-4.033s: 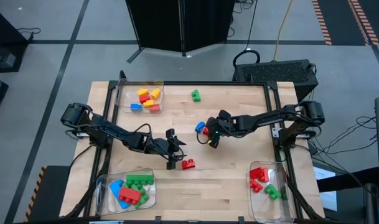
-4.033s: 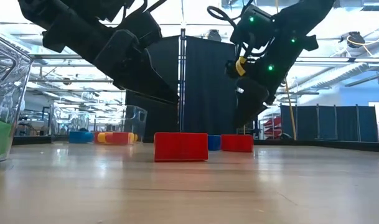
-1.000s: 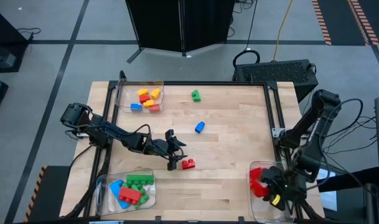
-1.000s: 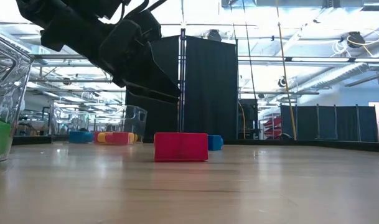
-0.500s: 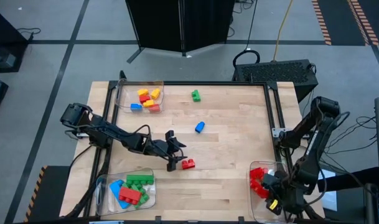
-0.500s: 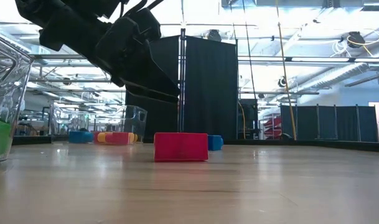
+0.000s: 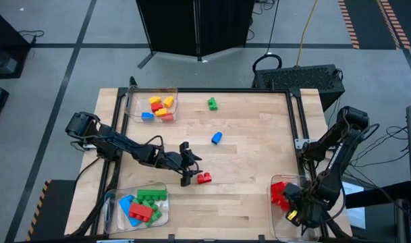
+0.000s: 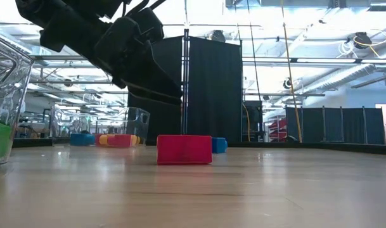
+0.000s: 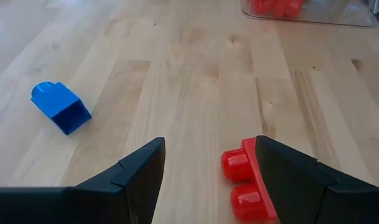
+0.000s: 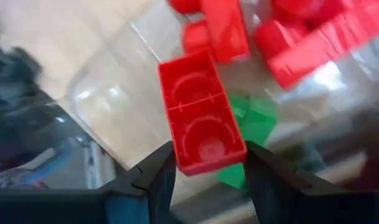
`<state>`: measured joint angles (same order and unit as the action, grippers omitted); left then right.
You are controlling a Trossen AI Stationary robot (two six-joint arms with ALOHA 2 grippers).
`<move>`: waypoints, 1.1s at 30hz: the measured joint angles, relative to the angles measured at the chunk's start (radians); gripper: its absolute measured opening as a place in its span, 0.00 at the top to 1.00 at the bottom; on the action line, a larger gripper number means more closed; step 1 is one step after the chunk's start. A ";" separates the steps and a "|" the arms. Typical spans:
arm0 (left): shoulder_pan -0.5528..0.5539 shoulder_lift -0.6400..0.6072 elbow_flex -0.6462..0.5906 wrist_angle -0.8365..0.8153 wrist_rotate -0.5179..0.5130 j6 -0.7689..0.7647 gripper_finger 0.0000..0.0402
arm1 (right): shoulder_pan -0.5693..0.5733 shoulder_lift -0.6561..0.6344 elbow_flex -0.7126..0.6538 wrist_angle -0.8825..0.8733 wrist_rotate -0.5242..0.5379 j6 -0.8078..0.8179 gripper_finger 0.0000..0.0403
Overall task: Sort blocks by size
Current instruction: Put the two-stud red game piece into the bottom right transparent bin
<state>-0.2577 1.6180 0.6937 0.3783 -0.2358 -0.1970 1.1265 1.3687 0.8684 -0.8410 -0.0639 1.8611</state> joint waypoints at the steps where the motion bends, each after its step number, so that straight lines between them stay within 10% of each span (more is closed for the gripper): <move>1: 0.000 0.000 0.000 -0.003 0.000 0.000 0.38 | -0.003 -0.003 0.000 -0.007 -0.017 0.004 0.58; 9: 0.000 0.000 0.000 -0.056 0.000 0.000 0.38 | -0.007 -0.065 0.076 -0.064 0.017 -0.004 0.61; 20: -0.006 0.000 0.000 -0.055 0.001 0.073 0.38 | -0.023 -0.069 0.241 -0.240 0.637 -0.253 0.63; 33: -0.019 0.000 0.000 -0.058 0.004 0.082 0.38 | -0.285 -0.018 0.232 -0.121 0.824 -0.790 0.63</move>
<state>-0.2771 1.6180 0.6941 0.3199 -0.2317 -0.1150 0.8414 1.3506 1.1004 -0.9617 0.7605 1.0711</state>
